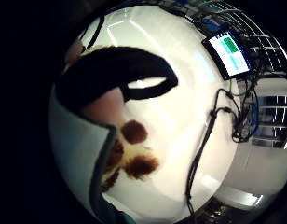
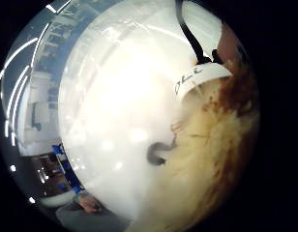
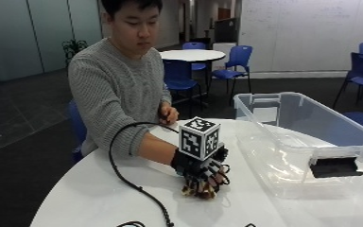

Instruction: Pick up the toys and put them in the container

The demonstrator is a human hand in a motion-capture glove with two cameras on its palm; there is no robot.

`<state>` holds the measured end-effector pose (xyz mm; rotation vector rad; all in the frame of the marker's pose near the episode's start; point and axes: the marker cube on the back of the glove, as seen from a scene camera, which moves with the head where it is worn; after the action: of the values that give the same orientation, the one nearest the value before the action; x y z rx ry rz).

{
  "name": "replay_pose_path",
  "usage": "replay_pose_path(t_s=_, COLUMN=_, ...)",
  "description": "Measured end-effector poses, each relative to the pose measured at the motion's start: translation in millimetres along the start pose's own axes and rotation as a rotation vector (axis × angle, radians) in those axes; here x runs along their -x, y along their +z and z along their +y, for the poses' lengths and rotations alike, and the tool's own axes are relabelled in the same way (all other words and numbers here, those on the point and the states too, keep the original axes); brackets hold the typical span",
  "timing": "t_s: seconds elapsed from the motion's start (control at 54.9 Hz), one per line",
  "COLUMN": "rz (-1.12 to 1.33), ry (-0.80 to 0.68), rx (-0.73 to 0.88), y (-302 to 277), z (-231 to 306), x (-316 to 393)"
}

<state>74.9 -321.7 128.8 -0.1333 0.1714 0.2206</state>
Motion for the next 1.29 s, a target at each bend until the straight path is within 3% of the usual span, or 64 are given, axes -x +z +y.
replay_pose_path(t_s=0.273, rz=-0.077, ry=-0.047, rx=-0.025, y=-24, z=8, x=0)
replay_pose_path(t_s=0.492, rz=-0.171, ry=-0.15, rx=-0.256, y=-185, z=1, x=18)
replay_pose_path(t_s=0.674, rz=-0.105, ry=-0.185, rx=-0.325, y=-267, z=-25, x=48)
replay_pose_path(t_s=0.93, rz=-0.295, ry=-0.247, rx=-0.176, y=-250, z=-66, x=143)
replay_pose_path(t_s=1.112, rz=-0.133, ry=-0.451, rx=-0.082, y=-201, z=-80, x=299)
replay_pose_path(t_s=1.294, rz=-0.095, ry=-0.542, rx=-0.022, y=-172, z=-88, x=369)
